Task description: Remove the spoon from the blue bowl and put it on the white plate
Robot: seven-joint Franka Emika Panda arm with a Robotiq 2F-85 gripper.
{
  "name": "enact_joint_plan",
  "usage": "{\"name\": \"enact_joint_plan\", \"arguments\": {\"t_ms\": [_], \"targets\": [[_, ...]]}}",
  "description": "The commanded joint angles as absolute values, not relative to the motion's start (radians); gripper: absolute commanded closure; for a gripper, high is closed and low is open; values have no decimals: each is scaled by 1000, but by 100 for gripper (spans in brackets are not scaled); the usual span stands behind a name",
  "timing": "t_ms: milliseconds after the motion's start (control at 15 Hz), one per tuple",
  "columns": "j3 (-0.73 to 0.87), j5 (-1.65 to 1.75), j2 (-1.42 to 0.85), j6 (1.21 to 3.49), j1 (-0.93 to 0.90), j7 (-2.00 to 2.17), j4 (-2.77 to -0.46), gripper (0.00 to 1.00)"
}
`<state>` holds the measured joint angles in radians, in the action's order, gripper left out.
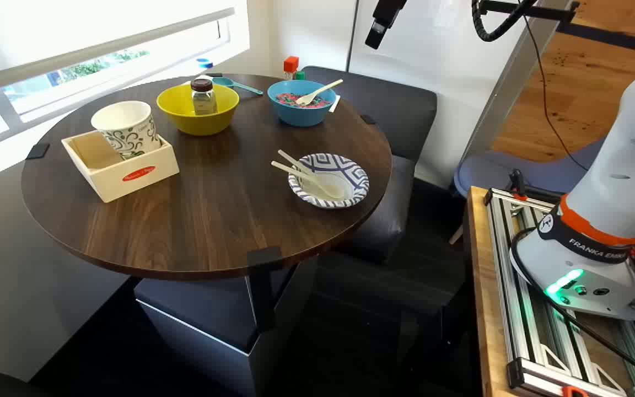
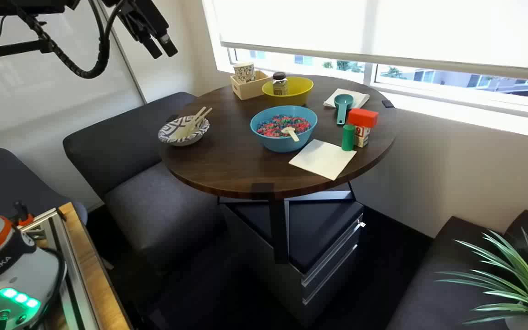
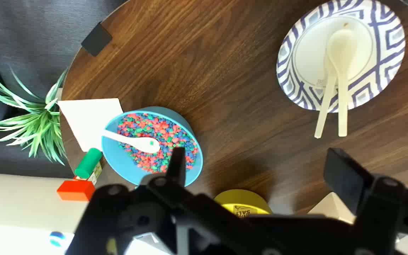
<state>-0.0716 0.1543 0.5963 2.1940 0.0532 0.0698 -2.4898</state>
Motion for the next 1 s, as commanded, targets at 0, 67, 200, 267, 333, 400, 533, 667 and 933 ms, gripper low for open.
{"name": "enact_joint_plan", "arguments": {"t_ms": [0, 67, 200, 267, 333, 400, 533, 667, 933], "targets": [[-65, 160, 595, 2191, 45, 74, -2488, 0], [-65, 160, 595, 2191, 45, 74, -2488, 0], [-65, 160, 595, 2191, 45, 74, -2488, 0], [-45, 140, 588, 2184, 39, 55, -2477, 0], [5, 86, 571, 2170, 22, 7, -2457, 0], [49, 44, 564, 2175, 14, -35, -2449, 0], [161, -51, 544, 2196, 14, -137, -2436, 0], [267, -145, 505, 2198, 18, -240, -2416, 0], [436, -373, 364, 2193, 12, -398, -2389, 0]]}}
